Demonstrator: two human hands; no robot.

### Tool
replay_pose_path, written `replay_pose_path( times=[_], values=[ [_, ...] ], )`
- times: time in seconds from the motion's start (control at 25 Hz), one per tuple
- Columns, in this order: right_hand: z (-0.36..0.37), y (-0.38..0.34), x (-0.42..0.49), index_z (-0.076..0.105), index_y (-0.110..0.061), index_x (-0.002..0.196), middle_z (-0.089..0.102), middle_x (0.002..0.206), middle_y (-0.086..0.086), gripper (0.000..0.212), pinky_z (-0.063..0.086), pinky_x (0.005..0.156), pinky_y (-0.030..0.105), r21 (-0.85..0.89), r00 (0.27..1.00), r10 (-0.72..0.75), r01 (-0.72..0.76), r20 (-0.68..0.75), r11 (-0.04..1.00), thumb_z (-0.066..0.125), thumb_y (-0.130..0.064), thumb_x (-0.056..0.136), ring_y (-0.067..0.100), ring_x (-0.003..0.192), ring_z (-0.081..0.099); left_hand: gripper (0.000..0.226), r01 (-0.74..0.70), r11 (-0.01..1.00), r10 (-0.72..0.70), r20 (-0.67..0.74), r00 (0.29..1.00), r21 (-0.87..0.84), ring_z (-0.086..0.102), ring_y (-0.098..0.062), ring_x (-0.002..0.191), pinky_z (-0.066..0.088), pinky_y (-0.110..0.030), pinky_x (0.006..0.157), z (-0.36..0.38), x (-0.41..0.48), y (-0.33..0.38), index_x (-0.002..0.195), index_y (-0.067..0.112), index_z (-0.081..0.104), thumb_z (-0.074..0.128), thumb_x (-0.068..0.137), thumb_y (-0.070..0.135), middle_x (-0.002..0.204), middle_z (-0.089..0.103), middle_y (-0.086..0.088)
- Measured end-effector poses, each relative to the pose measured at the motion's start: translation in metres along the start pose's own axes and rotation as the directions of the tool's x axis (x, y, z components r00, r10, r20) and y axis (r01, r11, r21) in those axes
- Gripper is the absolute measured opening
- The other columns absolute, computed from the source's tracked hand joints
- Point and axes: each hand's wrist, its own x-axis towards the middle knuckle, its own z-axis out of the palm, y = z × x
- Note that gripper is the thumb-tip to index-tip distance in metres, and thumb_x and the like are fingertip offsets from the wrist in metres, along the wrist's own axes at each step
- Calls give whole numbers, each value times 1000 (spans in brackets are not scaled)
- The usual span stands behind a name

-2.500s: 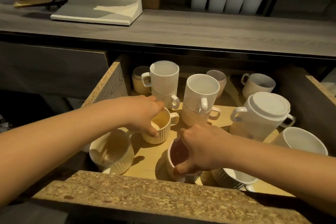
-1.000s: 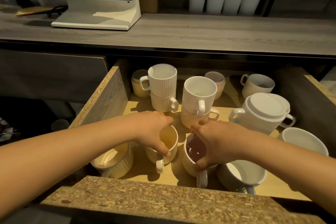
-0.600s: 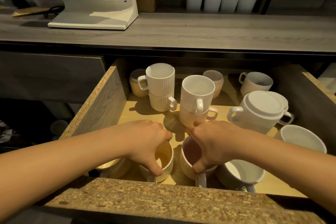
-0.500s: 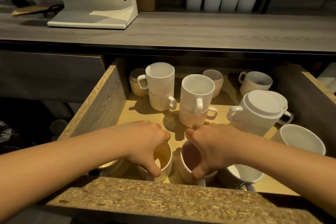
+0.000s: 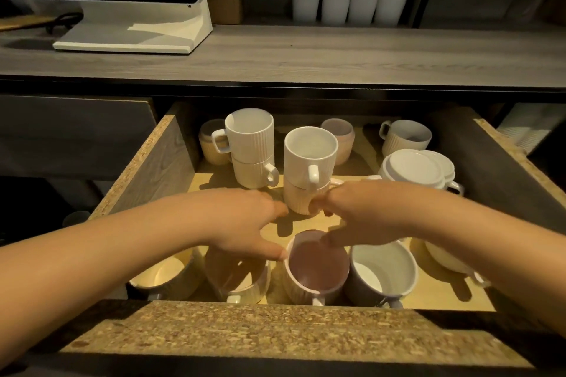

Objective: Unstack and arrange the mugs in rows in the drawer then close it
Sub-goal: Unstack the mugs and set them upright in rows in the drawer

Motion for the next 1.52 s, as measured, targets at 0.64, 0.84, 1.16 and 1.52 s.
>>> replay_pose_path(
  times=[0.64, 0.84, 1.16, 1.52],
  values=[
    [40, 19, -38, 43, -20, 137, 49, 136, 2, 69, 50, 94, 34, 12, 988, 143, -144, 50, 990, 69, -45, 78, 23, 116, 52, 64, -80, 995, 79, 24, 997, 56, 52, -16, 97, 44, -25, 75, 5, 50, 62, 131, 22, 45, 59, 80, 58, 121, 58, -2],
    [41, 29, -48, 48, -21, 131, 56, 128, -1, 62, 48, 86, 23, 33, 985, 156, -159, 77, 987, 68, -46, 78, 16, 106, 54, 65, -97, 995, 97, 1, 995, 11, 53, -18, 108, 42, -24, 76, 8, 50, 58, 131, 24, 44, 59, 79, 59, 126, 56, 0],
    [18, 53, -76, 56, -24, 124, 63, 119, -5, 39, 48, 78, 20, 122, 973, 228, -232, 46, 965, 59, -38, 88, 14, 101, 60, 55, -169, 985, 164, -155, 974, -18, 54, -15, 111, 49, -30, 92, -13, 49, 65, 131, 25, 43, 54, 85, 54, 130, 54, 3],
    [26, 118, -93, 46, -19, 134, 56, 125, 3, 62, 51, 83, 25, 23, 875, 478, -481, 78, 877, 69, -40, 79, 20, 106, 57, 54, -293, 956, 293, -105, 950, 13, 59, -19, 97, 51, -40, 85, -8, 82, 103, 121, 18, 54, 57, 82, 56, 113, 63, -3]
  ],
)
